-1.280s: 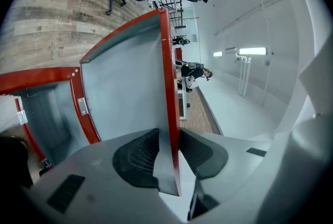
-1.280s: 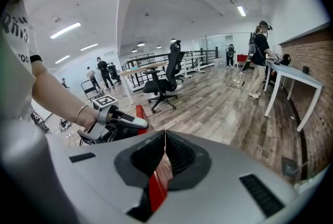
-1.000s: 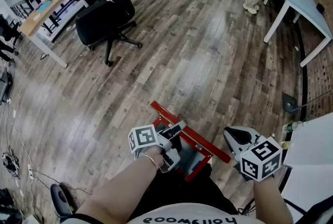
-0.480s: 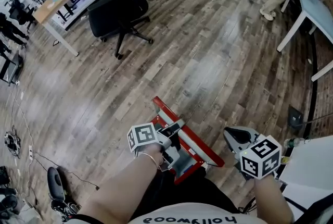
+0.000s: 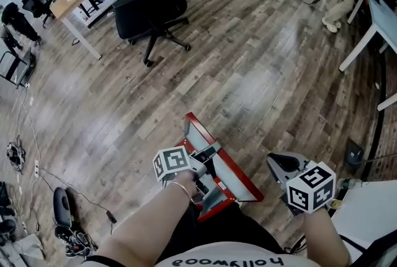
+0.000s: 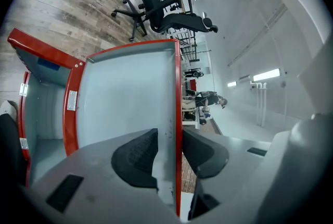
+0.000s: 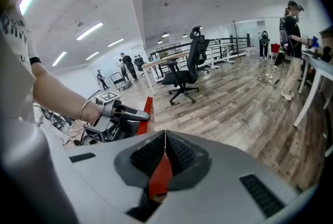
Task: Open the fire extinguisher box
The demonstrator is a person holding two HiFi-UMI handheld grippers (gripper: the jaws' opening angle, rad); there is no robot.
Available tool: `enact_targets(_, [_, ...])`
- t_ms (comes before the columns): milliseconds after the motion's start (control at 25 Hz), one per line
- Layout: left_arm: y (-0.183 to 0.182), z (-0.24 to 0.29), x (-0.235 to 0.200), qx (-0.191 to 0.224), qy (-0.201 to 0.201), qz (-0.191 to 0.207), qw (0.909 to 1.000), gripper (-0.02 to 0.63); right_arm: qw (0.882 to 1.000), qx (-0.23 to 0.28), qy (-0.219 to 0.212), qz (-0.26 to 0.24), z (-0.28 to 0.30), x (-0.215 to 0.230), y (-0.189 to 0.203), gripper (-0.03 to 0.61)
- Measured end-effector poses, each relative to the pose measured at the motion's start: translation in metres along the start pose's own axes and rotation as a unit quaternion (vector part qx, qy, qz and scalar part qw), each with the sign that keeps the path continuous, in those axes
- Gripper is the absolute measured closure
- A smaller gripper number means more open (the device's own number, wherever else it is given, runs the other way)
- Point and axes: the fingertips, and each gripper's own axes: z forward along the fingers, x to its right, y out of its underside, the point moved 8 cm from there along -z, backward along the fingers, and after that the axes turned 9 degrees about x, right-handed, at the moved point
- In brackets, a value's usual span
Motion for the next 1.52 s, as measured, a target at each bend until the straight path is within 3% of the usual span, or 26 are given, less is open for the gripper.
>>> enact_targets(680, [0.006, 0.018, 0.0, 0.036, -0.012, 0.002, 0.9993, 0.477, 0.999, -0.007, -0.037, 0.011, 0.021, 0.03, 0.005, 0.568])
enact_targets(1000, [0.01, 0.036, 0.001, 0.05, -0.045, 0.009, 0.9977, 0.472, 0.999, -0.006, -0.031, 0.018, 0.014, 0.05, 0.011, 0.568])
enact_targets(1520, [0.016, 0.062, -0.006, 0.056, -0.067, 0.021, 0.9959, 0.465, 0.999, -0.008, -0.017, 0.043, 0.006, 0.078, 0.028, 0.568])
